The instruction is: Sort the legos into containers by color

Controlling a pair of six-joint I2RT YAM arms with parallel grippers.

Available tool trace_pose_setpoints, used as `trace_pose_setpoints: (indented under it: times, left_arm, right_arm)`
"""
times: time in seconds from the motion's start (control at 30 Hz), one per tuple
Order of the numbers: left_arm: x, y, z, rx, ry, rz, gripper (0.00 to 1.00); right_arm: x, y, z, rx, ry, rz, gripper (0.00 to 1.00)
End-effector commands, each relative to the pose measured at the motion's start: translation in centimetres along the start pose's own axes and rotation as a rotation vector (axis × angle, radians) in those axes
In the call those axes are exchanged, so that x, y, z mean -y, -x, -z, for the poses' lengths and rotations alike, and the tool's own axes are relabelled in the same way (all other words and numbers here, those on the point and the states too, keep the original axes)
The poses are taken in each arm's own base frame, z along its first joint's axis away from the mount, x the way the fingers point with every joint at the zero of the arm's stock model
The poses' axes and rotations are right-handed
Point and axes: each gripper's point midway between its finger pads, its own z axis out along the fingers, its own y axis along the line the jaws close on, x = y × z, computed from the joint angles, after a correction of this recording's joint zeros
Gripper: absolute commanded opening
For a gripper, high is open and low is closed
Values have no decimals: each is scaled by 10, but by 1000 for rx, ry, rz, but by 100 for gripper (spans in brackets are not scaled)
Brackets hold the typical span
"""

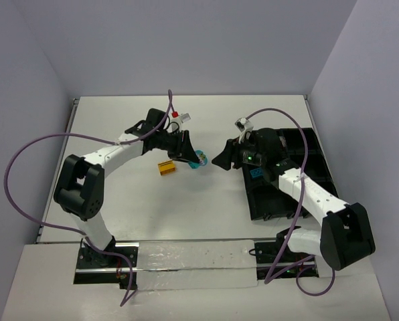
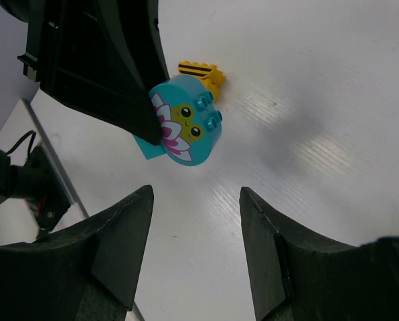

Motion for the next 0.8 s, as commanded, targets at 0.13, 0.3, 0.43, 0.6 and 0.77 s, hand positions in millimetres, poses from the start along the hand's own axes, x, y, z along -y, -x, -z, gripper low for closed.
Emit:
trace_pose_setpoints:
  times: [0.13, 0.3, 0.43, 0.6, 0.77]
  left_arm:
    - [39, 3, 33, 47, -36, -110, 0]
    - [58, 0, 46, 66, -88, -148, 0]
    - [66, -4, 51, 56, -115, -164, 0]
    - [80, -3, 59, 54, -155, -200, 0]
    - [89, 3, 64, 72, -164, -234, 0]
  right_arm:
    - [-32, 26, 1, 37, 143, 85, 62]
    - [-50, 32, 2, 26, 227, 90, 63]
    - [-53, 28, 0, -18, 254, 111, 65]
    - [-55, 30, -4, -50, 280, 122, 73]
    - [-66, 35, -7, -56, 352, 99, 76]
